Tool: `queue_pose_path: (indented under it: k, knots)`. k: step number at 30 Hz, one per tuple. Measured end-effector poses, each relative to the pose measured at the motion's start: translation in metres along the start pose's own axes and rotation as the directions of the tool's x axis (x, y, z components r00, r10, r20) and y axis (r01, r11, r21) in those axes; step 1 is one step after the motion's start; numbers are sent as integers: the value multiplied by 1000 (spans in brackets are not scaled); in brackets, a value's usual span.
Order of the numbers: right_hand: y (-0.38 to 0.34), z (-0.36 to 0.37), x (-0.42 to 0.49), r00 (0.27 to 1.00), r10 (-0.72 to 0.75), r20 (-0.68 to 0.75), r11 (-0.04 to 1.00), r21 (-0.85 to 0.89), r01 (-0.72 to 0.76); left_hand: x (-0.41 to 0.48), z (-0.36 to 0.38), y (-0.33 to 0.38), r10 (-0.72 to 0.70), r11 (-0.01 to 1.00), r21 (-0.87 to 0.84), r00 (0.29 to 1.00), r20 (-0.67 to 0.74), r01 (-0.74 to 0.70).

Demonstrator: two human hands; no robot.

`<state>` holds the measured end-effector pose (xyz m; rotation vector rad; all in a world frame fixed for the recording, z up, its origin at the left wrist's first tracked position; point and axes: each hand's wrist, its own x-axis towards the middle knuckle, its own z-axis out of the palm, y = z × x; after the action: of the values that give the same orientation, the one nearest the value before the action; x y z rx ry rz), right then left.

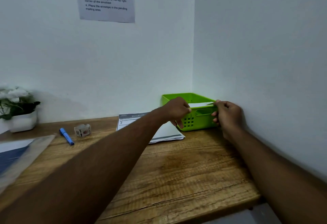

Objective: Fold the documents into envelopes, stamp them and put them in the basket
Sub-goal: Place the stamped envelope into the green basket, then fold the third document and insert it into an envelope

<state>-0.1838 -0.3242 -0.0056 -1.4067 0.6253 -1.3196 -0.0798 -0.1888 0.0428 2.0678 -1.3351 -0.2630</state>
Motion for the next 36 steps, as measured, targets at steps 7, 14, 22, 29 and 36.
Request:
queue_pose_path:
  k: [7, 14, 22, 29, 36]
  knots:
    - [1, 1, 3, 996, -7, -90, 1000, -31, 4, 0, 4, -5, 86, 995, 68, 986, -141, -77]
    - [2, 3, 3, 995, -18, -99, 999, -41, 14, -5, 0, -8, 151, 986, 102, 959, -242, -129]
    - [7, 14, -11, 954, -293, 67, 910, -287, 299, -13, -5, -21, 265, 959, 192, 901, -343, -209]
    - [5, 50, -59, 740, -367, 564, 723, -328, 608, -34, -24, -60, 311, 932, 294, 882, -355, -211]
    - [12, 54, -63, 641, -283, 714, 700, -303, 647, -71, -43, -101, 249, 911, 393, 925, -287, -124]
